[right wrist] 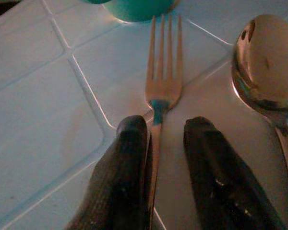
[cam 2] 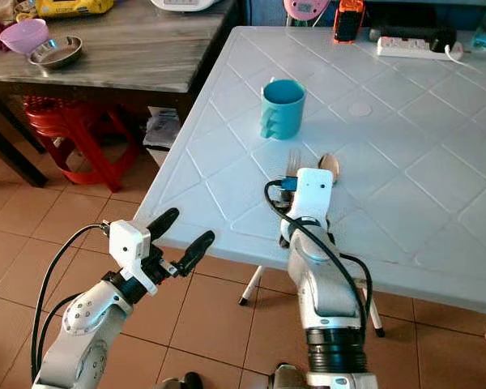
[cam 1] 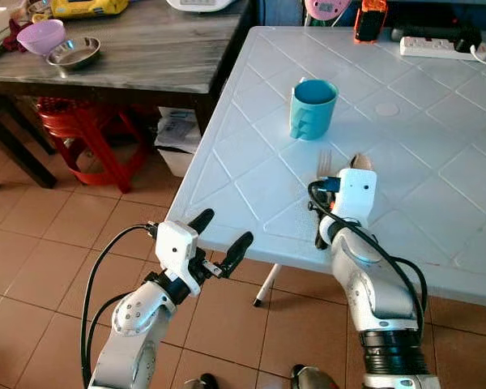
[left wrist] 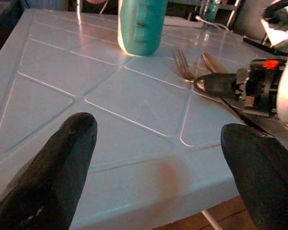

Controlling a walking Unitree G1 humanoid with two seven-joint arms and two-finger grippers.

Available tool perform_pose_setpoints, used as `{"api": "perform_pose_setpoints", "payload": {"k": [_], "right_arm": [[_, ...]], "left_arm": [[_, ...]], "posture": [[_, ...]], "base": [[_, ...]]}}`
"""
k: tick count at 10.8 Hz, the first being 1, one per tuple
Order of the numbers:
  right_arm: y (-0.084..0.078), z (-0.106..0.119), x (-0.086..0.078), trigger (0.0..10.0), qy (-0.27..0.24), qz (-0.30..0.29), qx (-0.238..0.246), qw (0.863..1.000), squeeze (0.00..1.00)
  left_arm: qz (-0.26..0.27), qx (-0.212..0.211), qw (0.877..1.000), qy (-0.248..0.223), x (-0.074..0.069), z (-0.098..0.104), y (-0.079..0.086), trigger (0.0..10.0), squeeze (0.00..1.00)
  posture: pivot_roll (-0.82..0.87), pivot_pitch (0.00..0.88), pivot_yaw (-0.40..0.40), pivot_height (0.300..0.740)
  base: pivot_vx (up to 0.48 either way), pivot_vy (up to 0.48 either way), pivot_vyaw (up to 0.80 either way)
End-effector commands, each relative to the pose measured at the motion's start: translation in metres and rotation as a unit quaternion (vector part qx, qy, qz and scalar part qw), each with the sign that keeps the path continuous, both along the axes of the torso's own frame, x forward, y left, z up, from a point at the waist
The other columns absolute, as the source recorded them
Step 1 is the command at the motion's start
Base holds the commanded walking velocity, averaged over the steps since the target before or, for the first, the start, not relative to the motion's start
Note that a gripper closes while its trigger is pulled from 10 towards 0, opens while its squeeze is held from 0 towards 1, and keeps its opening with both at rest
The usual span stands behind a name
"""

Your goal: Setting the table

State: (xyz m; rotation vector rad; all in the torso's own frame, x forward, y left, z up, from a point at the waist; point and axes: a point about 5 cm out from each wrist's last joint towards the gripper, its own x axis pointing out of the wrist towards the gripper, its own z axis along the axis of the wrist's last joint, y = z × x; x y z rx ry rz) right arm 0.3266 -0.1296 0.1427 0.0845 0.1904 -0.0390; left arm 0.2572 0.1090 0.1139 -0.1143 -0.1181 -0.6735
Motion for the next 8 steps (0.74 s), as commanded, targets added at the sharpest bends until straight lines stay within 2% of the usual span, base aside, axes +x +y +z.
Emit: {"api": "perform_pose_setpoints", "payload": {"k": [1, 6, 8], "right_arm": [[-0.0074, -0.0459, -0.0116, 0.0, 0.115, -0.016, -0.008, 0.993, 0.0], [-0.0097, -0.0522, -0.0151, 0.0, 0.127, -0.021, -0.008, 0.992, 0.0], [-0.0107, -0.0485, -0.0122, 0.0, 0.115, -0.027, 0.005, 0.993, 0.0]], "left_arm": [[0.002, 0.006, 1.0, 0.006, -0.0014, -0.0047, 0.0046, 10.0, 0.0], [-0.002, 0.002, 1.0, 0.004, -0.0007, -0.004, 0.0018, 10.0, 0.0], [-0.007, 0.005, 1.0, 0.002, 0.0001, -0.0046, 0.0013, 10.0, 0.0]], "posture": [[-0.14, 0.202, 0.094, 0.74], [-0.14, 0.198, 0.099, 0.74], [-0.15, 0.191, 0.1, 0.74]], "base": [[0.0, 0.0, 0.0], [0.0, 0.0, 0.0], [0.0, 0.0, 0.0]]}}
